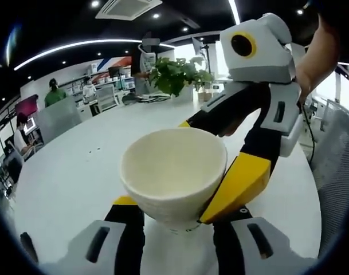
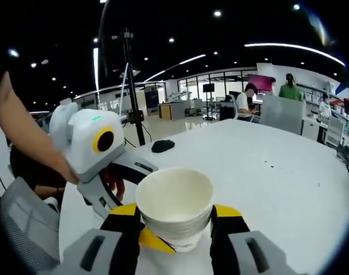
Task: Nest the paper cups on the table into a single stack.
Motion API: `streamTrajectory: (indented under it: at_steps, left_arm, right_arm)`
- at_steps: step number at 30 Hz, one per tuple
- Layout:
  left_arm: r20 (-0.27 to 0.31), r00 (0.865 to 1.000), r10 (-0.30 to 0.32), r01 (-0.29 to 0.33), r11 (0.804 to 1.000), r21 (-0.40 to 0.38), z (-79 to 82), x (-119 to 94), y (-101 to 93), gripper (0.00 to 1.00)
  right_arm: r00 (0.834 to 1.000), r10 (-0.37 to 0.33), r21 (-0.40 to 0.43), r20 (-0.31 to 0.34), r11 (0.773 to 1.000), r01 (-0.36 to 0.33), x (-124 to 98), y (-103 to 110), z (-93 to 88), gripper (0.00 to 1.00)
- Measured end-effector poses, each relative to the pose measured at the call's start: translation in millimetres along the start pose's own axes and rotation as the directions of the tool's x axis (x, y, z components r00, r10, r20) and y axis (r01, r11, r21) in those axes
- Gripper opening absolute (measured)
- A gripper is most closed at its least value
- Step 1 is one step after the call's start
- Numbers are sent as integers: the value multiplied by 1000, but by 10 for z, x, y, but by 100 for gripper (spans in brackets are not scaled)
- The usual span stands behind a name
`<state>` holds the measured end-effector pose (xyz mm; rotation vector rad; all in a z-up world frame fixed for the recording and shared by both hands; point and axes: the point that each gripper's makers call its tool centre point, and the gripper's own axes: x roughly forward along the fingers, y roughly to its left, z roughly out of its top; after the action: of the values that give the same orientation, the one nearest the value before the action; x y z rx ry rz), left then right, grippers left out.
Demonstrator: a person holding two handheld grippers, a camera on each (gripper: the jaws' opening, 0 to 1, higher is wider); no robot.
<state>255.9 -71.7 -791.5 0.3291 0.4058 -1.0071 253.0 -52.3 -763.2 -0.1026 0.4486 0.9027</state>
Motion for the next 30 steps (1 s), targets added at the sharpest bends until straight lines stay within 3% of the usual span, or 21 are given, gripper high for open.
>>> streamTrajectory:
  at_steps: [13,30]
  left_arm:
    - [-11,1000,-7,7,1000,0,-24,137,70,45]
    - [-20,1000,-1,1,1000,-3,-69,70,31,50]
  right_arm:
    - [1000,-21,-2,-2,1000,21,29,-137,-36,47]
    - [999,-39,-11,-12,999,39,-10,-151,-78,52]
